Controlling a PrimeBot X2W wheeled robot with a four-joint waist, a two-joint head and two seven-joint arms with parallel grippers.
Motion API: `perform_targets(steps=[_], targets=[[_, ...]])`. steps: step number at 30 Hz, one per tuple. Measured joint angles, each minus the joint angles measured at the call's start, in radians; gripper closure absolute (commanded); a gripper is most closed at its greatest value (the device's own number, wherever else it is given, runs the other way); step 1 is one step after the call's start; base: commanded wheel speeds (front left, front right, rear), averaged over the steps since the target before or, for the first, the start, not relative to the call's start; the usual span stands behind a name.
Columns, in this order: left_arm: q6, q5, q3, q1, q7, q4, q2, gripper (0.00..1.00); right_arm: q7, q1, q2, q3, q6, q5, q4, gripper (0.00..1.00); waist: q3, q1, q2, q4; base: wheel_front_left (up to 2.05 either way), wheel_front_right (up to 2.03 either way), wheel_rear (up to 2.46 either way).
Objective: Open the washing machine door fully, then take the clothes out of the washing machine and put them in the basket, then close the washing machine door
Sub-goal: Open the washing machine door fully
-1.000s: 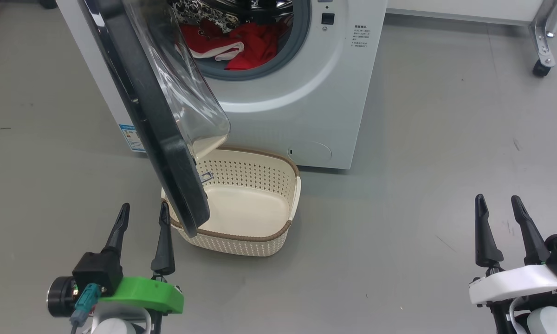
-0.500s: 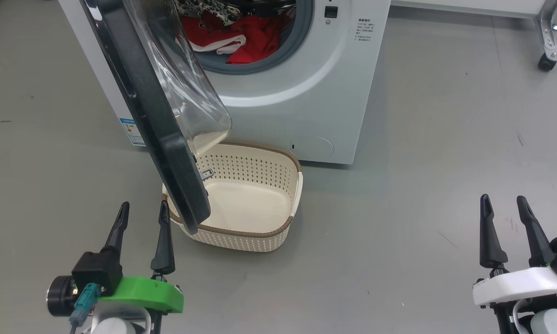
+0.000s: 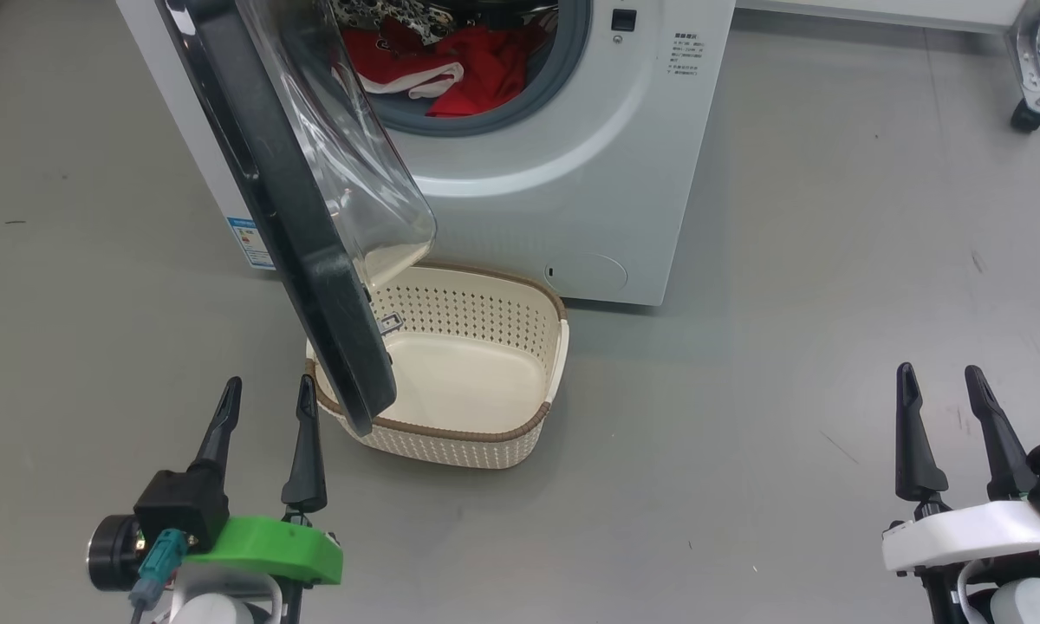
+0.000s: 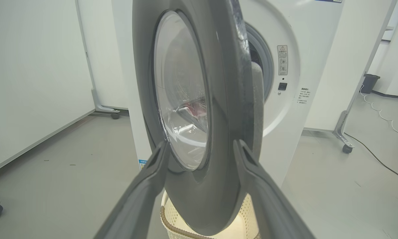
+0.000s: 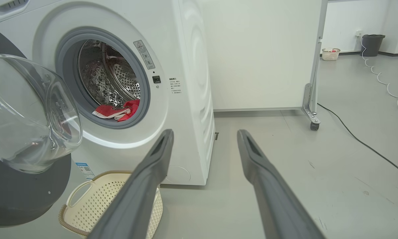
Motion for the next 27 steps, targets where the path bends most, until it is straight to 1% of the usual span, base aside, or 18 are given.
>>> perform_targets(steps=[2,3,4,5,18,22,27], targets=[[0.000,0.000,0.000,0.000,0.000,0.000,0.000,0.00,0.000,0.000,0.003,-0.003,0.002,-0.006,0.000,0.00,0.000,0.0000,0.0000,0.001,0.00,0.00,0.00],[0.000,0.000,0.000,0.000,0.000,0.000,0.000,0.23,0.000,0.000,0.003,-0.004,0.002,-0.006,0.000,0.00,0.001,0.0000,0.0000,0.002,0.00,0.00,0.00],[0.000,0.000,0.000,0.000,0.000,0.000,0.000,0.66,0.000,0.000,0.004,-0.005,0.004,-0.007,0.000,0.00,0.001,0.0000,0.0000,0.002,0.00,0.00,0.00],[0.000,0.000,-0.001,0.000,0.000,0.000,0.000,1.00,0.000,0.000,0.004,-0.006,0.008,-0.007,0.000,0.00,0.001,0.0000,0.0000,0.003,0.00,0.00,0.00],[-0.010,0.010,0.010,-0.002,0.000,-0.022,0.000,1.00,0.000,0.001,0.020,-0.019,0.026,-0.024,0.003,0.00,0.006,0.0000,0.0000,0.012,0.00,0.00,0.00],[-0.027,0.014,0.034,-0.024,0.000,-0.079,0.000,1.00,0.000,0.001,0.023,-0.024,0.031,-0.032,0.003,0.00,0.009,0.0000,0.0000,0.014,0.00,0.00,0.00],[-0.029,0.010,0.095,-0.106,0.000,-0.159,-0.001,1.00,0.000,0.000,0.032,-0.025,0.041,-0.042,0.006,0.00,0.013,0.0000,0.0000,0.014,0.00,0.00,0.00]])
